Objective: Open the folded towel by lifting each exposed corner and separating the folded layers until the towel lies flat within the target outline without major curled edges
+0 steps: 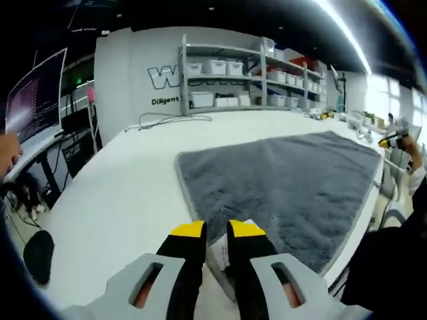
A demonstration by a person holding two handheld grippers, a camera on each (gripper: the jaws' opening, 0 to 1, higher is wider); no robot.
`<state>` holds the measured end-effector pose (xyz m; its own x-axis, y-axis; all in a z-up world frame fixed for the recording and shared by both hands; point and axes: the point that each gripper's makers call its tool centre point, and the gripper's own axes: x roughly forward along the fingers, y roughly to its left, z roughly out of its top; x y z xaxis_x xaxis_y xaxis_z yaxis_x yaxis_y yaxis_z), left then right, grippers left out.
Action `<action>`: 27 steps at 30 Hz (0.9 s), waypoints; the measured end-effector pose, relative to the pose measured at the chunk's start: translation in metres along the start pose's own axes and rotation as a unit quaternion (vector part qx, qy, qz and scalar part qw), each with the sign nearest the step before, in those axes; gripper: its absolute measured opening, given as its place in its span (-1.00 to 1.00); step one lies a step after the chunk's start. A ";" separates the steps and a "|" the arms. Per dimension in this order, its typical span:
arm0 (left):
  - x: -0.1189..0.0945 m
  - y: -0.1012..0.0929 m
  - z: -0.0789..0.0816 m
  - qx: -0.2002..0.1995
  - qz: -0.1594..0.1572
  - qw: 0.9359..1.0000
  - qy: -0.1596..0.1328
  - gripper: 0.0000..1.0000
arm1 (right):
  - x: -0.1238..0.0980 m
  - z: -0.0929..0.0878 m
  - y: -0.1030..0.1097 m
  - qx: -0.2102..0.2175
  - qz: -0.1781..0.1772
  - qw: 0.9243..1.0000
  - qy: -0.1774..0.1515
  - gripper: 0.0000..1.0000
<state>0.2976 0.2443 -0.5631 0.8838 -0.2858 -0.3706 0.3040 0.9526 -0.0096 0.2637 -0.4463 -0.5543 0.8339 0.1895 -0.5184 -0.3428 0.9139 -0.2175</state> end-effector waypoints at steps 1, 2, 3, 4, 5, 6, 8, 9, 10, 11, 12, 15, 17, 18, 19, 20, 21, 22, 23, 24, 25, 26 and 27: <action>-0.003 0.000 0.004 -0.009 -0.002 1.000 -0.010 -0.64 | 0.001 0.001 0.001 -0.002 0.000 1.000 -0.003 -0.74; -0.006 0.000 0.007 -0.015 -0.003 1.000 -0.017 -0.59 | 0.001 0.004 0.001 -0.005 0.000 1.000 -0.006 -0.71; -0.009 0.000 0.009 -0.018 -0.004 1.000 -0.023 -0.57 | 0.001 0.007 0.001 -0.009 -0.001 1.000 -0.013 -0.70; -0.013 0.000 0.013 -0.023 -0.005 0.999 -0.030 -0.54 | 0.002 0.011 0.000 -0.013 -0.003 1.000 -0.020 -0.70; -0.015 -0.001 0.018 -0.027 -0.006 0.999 -0.044 -0.49 | 0.002 0.014 0.000 -0.014 -0.004 1.000 -0.027 -0.69; -0.018 -0.001 0.022 -0.030 -0.009 0.998 -0.056 -0.44 | 0.002 0.018 0.000 -0.015 -0.004 0.999 -0.034 -0.69; -0.021 -0.005 0.026 -0.044 -0.016 0.997 -0.064 -0.37 | 0.002 0.023 0.003 -0.017 0.000 0.999 -0.042 -0.66; -0.023 -0.007 0.027 -0.047 -0.021 0.996 -0.067 -0.35 | 0.003 0.026 0.005 -0.017 0.005 0.999 -0.048 -0.62; -0.024 -0.010 0.029 -0.051 -0.025 0.996 -0.073 -0.32 | 0.003 0.027 0.008 -0.017 0.012 0.998 -0.052 -0.55; -0.026 -0.013 0.031 -0.056 -0.028 0.995 -0.077 -0.30 | 0.002 0.028 0.010 -0.018 0.014 0.998 -0.053 -0.52; -0.034 -0.024 0.038 -0.049 -0.038 0.995 -0.079 -0.12 | -0.003 0.037 0.016 -0.006 0.032 0.997 -0.074 -0.36; -0.039 -0.026 0.042 -0.027 -0.030 0.996 -0.086 0.16 | -0.007 0.043 0.019 -0.001 0.040 0.995 -0.092 -0.28; -0.042 -0.026 0.044 -0.020 -0.024 0.996 -0.086 0.37 | -0.009 0.046 0.020 0.003 0.047 0.994 -0.101 -0.17; -0.043 -0.026 0.045 -0.019 -0.020 0.996 -0.085 0.43 | -0.011 0.048 0.021 0.003 0.048 0.993 -0.107 -0.12; -0.045 -0.027 0.047 -0.017 -0.018 0.996 -0.084 0.48 | -0.012 0.050 0.020 0.005 0.049 0.993 -0.110 -0.07; -0.046 -0.028 0.049 -0.014 -0.017 0.996 -0.086 0.53 | -0.013 0.052 0.020 0.011 0.050 0.992 -0.113 0.01; -0.047 -0.030 0.051 -0.013 -0.018 0.996 -0.087 0.58 | -0.014 0.055 0.019 0.020 0.049 0.992 -0.118 0.12; -0.049 -0.032 0.052 -0.011 -0.020 0.996 -0.087 0.63 | -0.015 0.056 0.019 0.022 0.048 0.991 -0.119 0.21; -0.050 -0.034 0.054 -0.009 -0.022 0.996 -0.088 0.64 | -0.016 0.057 0.019 0.024 0.048 0.991 -0.122 0.28; -0.051 -0.038 0.055 -0.005 -0.028 0.996 -0.088 0.66 | -0.018 0.059 0.019 0.027 0.048 0.991 -0.123 0.36; -0.052 -0.041 0.056 -0.003 -0.032 0.996 -0.085 0.69 | -0.019 0.059 0.020 0.030 0.049 0.991 -0.123 0.42; -0.052 -0.041 0.056 -0.003 -0.032 0.996 -0.084 0.72 | -0.019 0.059 0.021 0.031 0.051 0.991 -0.122 0.48; -0.054 -0.043 0.057 -0.003 -0.034 0.996 -0.082 0.76 | -0.021 0.061 0.023 0.030 0.052 0.991 -0.120 0.54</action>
<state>0.2569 0.2131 -0.4901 0.9076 -0.3622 -0.2121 0.3635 0.9310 -0.0344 0.2641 -0.4072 -0.4980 0.8768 0.3574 -0.3218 -0.4123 0.9031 -0.1203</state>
